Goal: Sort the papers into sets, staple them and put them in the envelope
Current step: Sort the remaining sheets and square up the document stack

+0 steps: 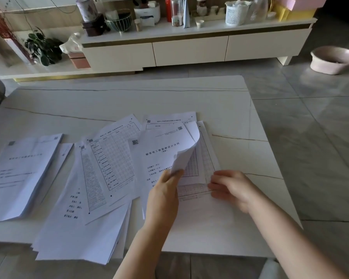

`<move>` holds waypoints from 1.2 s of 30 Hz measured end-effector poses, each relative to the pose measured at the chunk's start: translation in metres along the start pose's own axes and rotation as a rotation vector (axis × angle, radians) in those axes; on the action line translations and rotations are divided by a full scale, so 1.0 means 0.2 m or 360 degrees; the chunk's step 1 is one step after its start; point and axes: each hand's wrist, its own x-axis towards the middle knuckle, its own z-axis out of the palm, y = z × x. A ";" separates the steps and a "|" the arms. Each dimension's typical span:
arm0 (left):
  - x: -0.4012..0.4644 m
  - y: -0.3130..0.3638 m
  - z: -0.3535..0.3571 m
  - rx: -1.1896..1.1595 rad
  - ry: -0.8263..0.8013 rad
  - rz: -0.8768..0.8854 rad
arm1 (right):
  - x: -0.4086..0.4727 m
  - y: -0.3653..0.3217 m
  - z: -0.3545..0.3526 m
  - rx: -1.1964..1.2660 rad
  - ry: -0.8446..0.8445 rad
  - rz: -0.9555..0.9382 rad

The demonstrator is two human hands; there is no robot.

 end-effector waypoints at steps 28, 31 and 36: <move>0.02 -0.05 -0.10 -0.0576 -0.0001 -0.0402 | 0.05 0.01 0.19 -0.0330 0.0145 -0.0140; 0.02 -0.03 -0.13 -0.0583 -0.0036 -0.0442 | -0.03 -0.06 0.14 -0.0271 0.0060 -0.0140; -0.01 0.04 -0.10 -0.0381 -0.0284 -0.0206 | -0.17 -0.11 0.09 0.0339 -0.0321 -0.0021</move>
